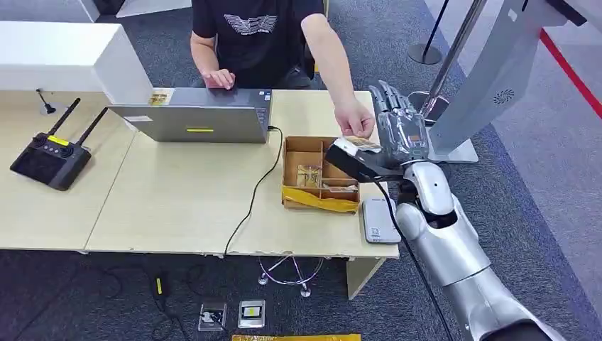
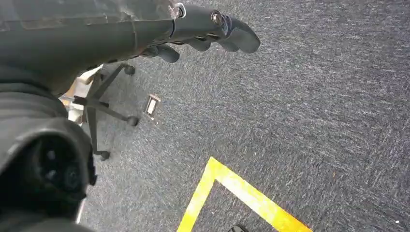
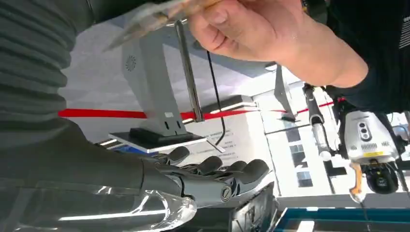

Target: Pass the card to the sensor for recognition and then transmit it.

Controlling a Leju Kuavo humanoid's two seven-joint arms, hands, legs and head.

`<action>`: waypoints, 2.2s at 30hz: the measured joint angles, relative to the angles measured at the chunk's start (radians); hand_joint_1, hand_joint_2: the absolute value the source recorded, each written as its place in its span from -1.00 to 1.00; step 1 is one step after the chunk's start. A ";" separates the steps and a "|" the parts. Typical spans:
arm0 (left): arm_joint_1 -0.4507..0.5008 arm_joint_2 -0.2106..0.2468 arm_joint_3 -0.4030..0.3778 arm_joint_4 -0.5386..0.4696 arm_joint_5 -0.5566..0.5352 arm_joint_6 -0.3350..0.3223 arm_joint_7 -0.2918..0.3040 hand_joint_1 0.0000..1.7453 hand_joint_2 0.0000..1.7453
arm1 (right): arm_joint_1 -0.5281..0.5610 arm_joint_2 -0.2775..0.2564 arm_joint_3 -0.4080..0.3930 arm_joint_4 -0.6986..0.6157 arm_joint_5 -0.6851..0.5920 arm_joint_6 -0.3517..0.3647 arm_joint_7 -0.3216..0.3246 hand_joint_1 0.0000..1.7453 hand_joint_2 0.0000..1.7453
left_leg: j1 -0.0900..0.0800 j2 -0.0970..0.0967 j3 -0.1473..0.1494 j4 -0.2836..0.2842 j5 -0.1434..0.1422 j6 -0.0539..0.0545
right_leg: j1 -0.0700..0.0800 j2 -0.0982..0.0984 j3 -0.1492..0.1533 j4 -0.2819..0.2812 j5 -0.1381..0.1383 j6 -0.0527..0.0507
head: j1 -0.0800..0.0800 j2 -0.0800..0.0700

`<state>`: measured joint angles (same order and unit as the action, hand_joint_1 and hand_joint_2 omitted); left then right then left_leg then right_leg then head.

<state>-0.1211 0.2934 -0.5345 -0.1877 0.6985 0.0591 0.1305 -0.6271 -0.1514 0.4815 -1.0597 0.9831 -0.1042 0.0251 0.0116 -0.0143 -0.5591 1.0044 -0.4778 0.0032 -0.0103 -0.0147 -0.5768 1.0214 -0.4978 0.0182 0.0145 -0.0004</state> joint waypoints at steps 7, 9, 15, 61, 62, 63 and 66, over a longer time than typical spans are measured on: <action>0.000 0.000 -0.013 0.000 0.006 0.001 -0.003 -1.00 -1.00 | 0.001 0.002 -0.026 0.000 0.000 0.022 0.012 1.00 1.00 | 0.000 0.000 0.000 0.000 0.000 0.000 | 0.000 0.000 0.000 0.000 0.000 0.000 | 0.000 0.000; 0.000 0.000 -0.016 0.000 0.007 0.000 -0.003 -1.00 -1.00 | 0.002 0.002 -0.035 -0.002 0.000 0.027 0.013 1.00 1.00 | 0.000 0.000 0.000 0.000 0.000 0.000 | 0.000 0.000 0.000 0.000 0.000 0.000 | 0.000 0.000; 0.002 0.000 -0.021 0.002 0.010 0.001 -0.003 -1.00 -1.00 | 0.010 -0.002 -0.068 -0.038 0.006 0.055 0.024 1.00 1.00 | 0.000 0.001 0.000 0.000 0.000 0.000 | 0.000 0.002 -0.001 0.000 0.000 0.000 | 0.000 0.000; 0.002 -0.048 -0.037 0.002 0.080 0.120 0.054 -1.00 -1.00 | 0.138 -0.015 -0.098 -0.039 -0.111 0.089 -0.012 1.00 1.00 | 0.000 0.004 0.000 0.000 -0.001 -0.001 | 0.000 0.005 -0.001 0.000 0.000 0.000 | 0.000 0.000; 0.002 -0.050 -0.037 0.002 0.081 0.121 0.055 -1.00 -1.00 | 0.138 -0.009 -0.092 -0.029 -0.117 0.083 -0.013 1.00 1.00 | 0.000 0.004 -0.001 0.000 -0.001 -0.001 | 0.000 0.005 -0.001 0.000 0.000 0.000 | 0.000 0.000; 0.002 -0.050 -0.037 0.003 0.081 0.121 0.055 -1.00 -1.00 | 0.136 -0.007 -0.088 -0.017 -0.126 0.069 -0.016 1.00 1.00 | 0.000 0.004 0.000 0.000 -0.001 -0.001 | 0.000 0.005 -0.001 0.000 0.000 0.000 | 0.000 0.000; 0.001 -0.051 -0.038 0.003 0.083 0.122 0.055 -1.00 -1.00 | 0.131 0.000 -0.073 0.032 -0.152 0.020 -0.031 1.00 1.00 | 0.000 0.004 0.000 0.000 -0.001 -0.001 | 0.000 0.005 -0.001 0.000 0.000 0.000 | 0.000 0.000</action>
<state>-0.1197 0.2422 -0.5726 -0.1850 0.7816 0.1808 0.1854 -0.4958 -0.1518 0.4089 -1.0279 0.8313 -0.0837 -0.0060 0.0117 -0.0107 -0.5594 1.0043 -0.4787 0.0023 -0.0102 -0.0102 -0.5780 1.0213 -0.4978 0.0182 0.0145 -0.0004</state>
